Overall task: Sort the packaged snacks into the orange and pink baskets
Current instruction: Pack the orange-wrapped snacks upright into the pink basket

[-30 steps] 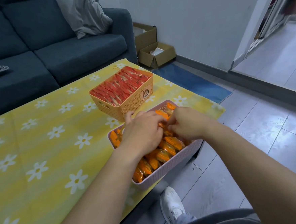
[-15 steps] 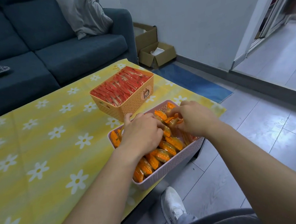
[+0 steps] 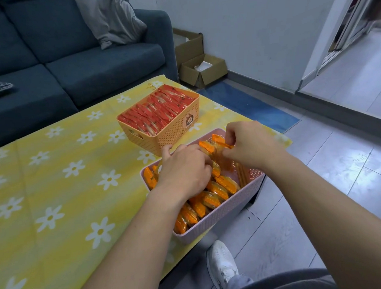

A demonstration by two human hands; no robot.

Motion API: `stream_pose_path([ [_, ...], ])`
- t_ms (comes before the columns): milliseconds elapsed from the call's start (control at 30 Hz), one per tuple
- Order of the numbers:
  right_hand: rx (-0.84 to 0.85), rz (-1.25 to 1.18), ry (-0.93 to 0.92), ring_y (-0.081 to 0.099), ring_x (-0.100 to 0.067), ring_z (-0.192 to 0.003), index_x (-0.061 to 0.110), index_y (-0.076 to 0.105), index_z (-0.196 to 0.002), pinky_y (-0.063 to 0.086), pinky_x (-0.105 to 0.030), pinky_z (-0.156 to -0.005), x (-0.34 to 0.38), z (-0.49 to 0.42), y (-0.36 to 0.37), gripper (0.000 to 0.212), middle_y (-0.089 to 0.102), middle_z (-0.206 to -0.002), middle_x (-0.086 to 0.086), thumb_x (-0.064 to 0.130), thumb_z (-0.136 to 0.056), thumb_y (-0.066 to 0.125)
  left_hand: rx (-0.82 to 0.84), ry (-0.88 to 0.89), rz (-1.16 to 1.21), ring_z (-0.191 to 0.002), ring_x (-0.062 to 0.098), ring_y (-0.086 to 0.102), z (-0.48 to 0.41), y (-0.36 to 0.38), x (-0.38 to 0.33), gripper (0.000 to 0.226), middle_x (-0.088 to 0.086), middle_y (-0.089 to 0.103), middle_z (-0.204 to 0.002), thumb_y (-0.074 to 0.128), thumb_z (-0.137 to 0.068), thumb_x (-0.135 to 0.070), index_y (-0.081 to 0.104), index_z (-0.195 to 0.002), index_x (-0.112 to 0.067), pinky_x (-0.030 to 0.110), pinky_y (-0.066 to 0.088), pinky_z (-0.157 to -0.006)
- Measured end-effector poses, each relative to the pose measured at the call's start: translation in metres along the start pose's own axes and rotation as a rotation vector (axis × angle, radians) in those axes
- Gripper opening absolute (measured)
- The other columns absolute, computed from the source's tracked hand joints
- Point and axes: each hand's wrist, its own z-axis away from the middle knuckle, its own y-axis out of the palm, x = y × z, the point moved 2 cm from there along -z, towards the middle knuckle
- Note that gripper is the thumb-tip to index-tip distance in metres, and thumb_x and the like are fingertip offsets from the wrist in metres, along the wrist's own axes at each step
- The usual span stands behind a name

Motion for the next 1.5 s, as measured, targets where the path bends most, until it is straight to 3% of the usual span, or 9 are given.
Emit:
stream_pose_path([
  [233,0.167,0.011,0.026,0.062,-0.027,-0.068,0.012,0.069,-0.067,0.043,-0.029,-0.054,-0.009,-0.005,0.009,0.029,0.064,-0.066,-0.007,0.019,-0.092,0.056,-0.064,0.077,0.058,-0.137,0.013,0.042,0.002,-0.002,-0.011,0.046,-0.015,0.057,-0.14,0.041,-0.097,-0.022,0.053,-0.138,-0.041,0.055,0.003,-0.119],
  [333,0.147,-0.049,0.047,0.068,-0.019,-0.089,0.015,0.076,-0.098,0.057,-0.032,-0.076,-0.023,-0.001,-0.005,0.021,0.073,-0.096,0.0,0.009,-0.091,0.057,0.022,0.072,0.022,-0.137,0.016,0.042,0.001,-0.001,-0.011,0.044,-0.012,0.061,-0.136,0.035,-0.101,-0.024,0.057,-0.136,-0.04,0.059,-0.004,-0.119],
  [400,0.231,0.021,-0.002,0.065,-0.016,-0.106,0.023,0.07,-0.12,0.056,-0.033,-0.09,-0.027,0.004,-0.007,0.044,0.07,-0.115,0.005,-0.001,-0.087,0.055,0.05,0.059,0.006,-0.137,0.018,0.043,0.0,0.0,-0.011,0.044,-0.011,0.063,-0.134,0.033,-0.102,-0.024,0.059,-0.135,-0.038,0.059,-0.005,-0.119],
  [533,0.358,0.233,-0.05,0.061,-0.015,-0.101,0.033,0.061,-0.133,0.055,-0.027,-0.078,-0.025,0.005,0.0,0.053,0.067,-0.123,0.007,0.009,-0.086,0.067,0.06,0.044,0.001,-0.136,0.018,0.044,0.0,0.0,-0.012,0.041,-0.01,0.065,-0.13,0.034,-0.102,-0.026,0.061,-0.131,-0.037,0.059,-0.004,-0.119],
  [833,0.202,0.411,-0.093,0.063,-0.018,-0.082,0.027,0.069,-0.093,0.054,-0.027,-0.061,-0.02,0.002,-0.008,0.011,0.067,-0.091,0.002,0.021,-0.092,0.06,0.071,0.061,-0.03,-0.139,0.019,0.039,-0.002,0.004,-0.009,0.042,-0.013,0.054,-0.142,0.035,-0.102,-0.032,0.052,-0.139,-0.043,0.061,-0.002,-0.118],
  [900,0.112,0.363,-0.098,0.062,-0.016,-0.077,0.031,0.061,-0.091,0.046,-0.023,-0.056,-0.018,0.003,-0.019,0.012,0.066,-0.088,0.005,0.023,-0.097,0.055,0.064,0.065,-0.032,-0.139,0.02,0.039,-0.003,0.005,-0.009,0.041,-0.012,0.052,-0.141,0.037,-0.102,-0.035,0.051,-0.14,-0.044,0.061,-0.001,-0.118],
  [1033,0.026,0.212,-0.04,0.067,-0.012,-0.062,0.033,0.057,-0.094,0.06,-0.034,-0.066,-0.019,0.004,-0.03,0.014,0.072,-0.086,0.002,0.024,-0.102,0.049,0.055,0.064,-0.043,-0.137,0.021,0.039,-0.002,0.005,-0.01,0.042,-0.01,0.05,-0.136,0.038,-0.102,-0.037,0.048,-0.142,-0.045,0.061,0.001,-0.118],
  [1300,-0.076,0.002,-0.016,0.062,-0.007,-0.072,0.025,0.067,-0.087,0.04,-0.014,-0.055,-0.012,0.009,-0.03,0.012,0.067,-0.086,0.006,0.034,-0.093,0.065,0.098,0.089,-0.082,-0.138,0.023,0.038,-0.002,0.004,-0.012,0.041,-0.012,0.054,-0.141,0.036,-0.102,-0.04,0.05,-0.141,-0.045,0.064,-0.004,-0.117],
  [1500,-0.152,-0.018,0.042,0.059,-0.009,-0.071,0.022,0.063,-0.078,0.044,-0.018,-0.057,-0.013,0.007,-0.026,0.013,0.067,-0.084,0.002,0.016,-0.089,0.069,0.099,0.087,-0.084,-0.139,0.023,0.037,-0.003,0.004,-0.013,0.041,-0.011,0.054,-0.142,0.037,-0.102,-0.039,0.049,-0.141,-0.048,0.064,-0.004,-0.117],
])
